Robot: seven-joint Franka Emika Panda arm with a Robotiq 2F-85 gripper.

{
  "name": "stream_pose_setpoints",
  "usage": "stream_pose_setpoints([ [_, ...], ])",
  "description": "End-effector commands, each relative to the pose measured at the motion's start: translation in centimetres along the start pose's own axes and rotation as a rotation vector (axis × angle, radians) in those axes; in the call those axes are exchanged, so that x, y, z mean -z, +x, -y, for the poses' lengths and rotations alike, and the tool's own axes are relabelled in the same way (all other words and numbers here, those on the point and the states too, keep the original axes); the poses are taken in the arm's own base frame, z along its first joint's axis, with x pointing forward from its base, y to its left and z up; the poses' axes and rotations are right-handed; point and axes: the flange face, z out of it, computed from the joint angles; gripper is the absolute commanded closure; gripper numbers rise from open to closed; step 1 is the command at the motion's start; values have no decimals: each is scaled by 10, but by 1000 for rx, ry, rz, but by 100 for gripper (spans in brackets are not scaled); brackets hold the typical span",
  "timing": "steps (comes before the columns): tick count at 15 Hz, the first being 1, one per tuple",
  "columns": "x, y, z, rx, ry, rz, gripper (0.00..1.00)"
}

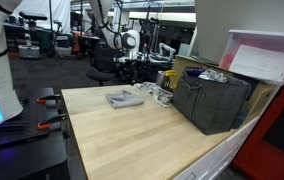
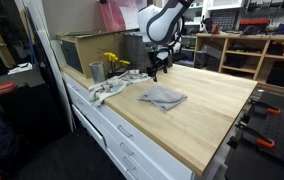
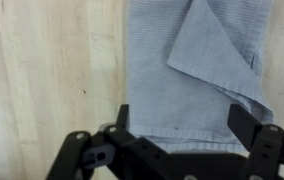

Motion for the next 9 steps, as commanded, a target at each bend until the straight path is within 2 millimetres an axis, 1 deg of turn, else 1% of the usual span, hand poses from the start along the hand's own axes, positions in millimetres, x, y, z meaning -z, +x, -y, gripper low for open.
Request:
stream_pose_setpoints([
  [1, -25, 0, -44, 32, 90, 94, 0],
  [3, -44, -3, -59, 76, 150, 139, 0],
  [5, -58, -6, -64, 144, 203, 172, 0],
  [7, -65, -8, -61, 206, 255, 186, 0],
  [9, -69, -9, -52, 252, 283, 187, 0],
])
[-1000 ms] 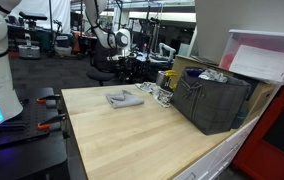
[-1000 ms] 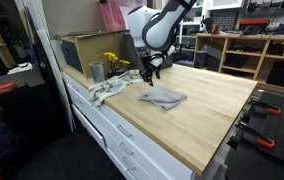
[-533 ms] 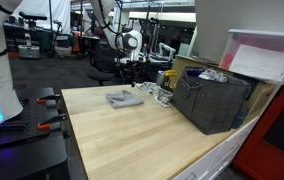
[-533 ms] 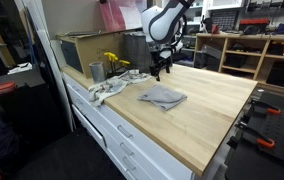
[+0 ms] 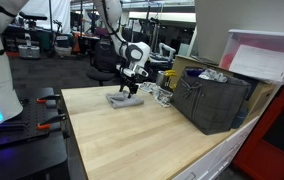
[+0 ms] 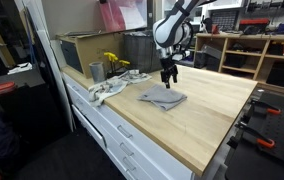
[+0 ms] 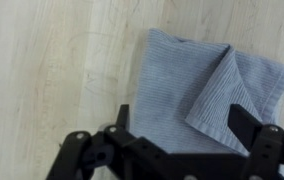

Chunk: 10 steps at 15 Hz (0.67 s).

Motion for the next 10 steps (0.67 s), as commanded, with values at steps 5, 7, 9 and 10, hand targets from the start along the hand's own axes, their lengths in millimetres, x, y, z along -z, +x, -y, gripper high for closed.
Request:
stream_pose_setpoints([
  [5, -11, 13, 15, 136, 77, 30, 0],
  [7, -22, 15, 13, 143, 84, 44, 0],
  [9, -29, 18, 11, 151, 90, 54, 0],
  [10, -32, 19, 11, 153, 93, 57, 0],
])
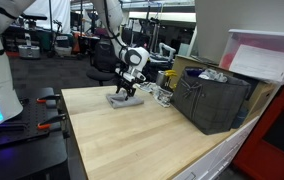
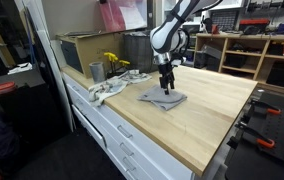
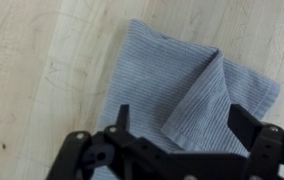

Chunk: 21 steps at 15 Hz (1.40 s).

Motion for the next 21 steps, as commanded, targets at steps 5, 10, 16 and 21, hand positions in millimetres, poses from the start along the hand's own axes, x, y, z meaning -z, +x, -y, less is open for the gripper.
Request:
stream_pose_setpoints([
  [5, 0, 17, -4, 9, 46, 8, 49],
  [10, 9, 21, -2, 8, 51, 7, 88],
  [16, 14, 12, 1, 5, 58, 32, 99],
  [21, 29, -1, 40, 86, 95, 25, 99],
])
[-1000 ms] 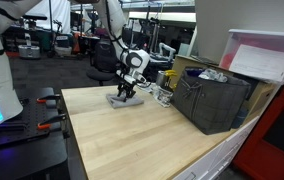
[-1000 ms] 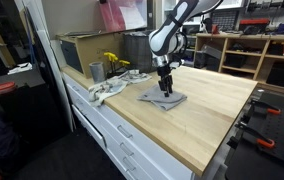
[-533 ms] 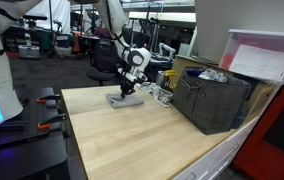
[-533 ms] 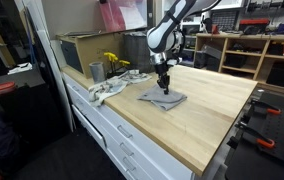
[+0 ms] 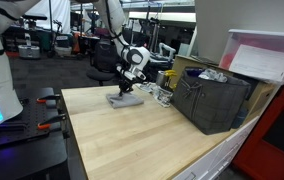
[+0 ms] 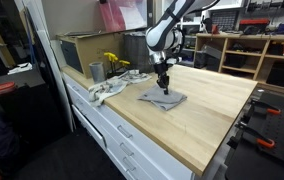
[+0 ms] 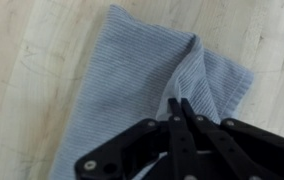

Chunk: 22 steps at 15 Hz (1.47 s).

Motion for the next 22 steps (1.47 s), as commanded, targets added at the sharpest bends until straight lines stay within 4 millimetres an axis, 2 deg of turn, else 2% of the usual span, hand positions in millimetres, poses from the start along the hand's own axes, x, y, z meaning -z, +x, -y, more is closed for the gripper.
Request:
stream_pose_setpoints([
  [1, 21, -20, 36, 80, 54, 2, 99],
  [6, 29, -37, 92, 208, 82, 26, 99],
  [7, 30, -41, 100, 244, 81, 32, 71],
  [8, 32, -45, 106, 274, 83, 37, 71],
  [12, 43, -57, 115, 345, 79, 35, 41],
  [14, 52, -56, 103, 295, 53, -12, 26],
  [17, 66, -52, 64, 203, 78, -50, 5],
  [18, 69, -52, 43, 160, 92, -63, 1],
  [22, 76, -56, -30, 3, 144, -116, 0],
])
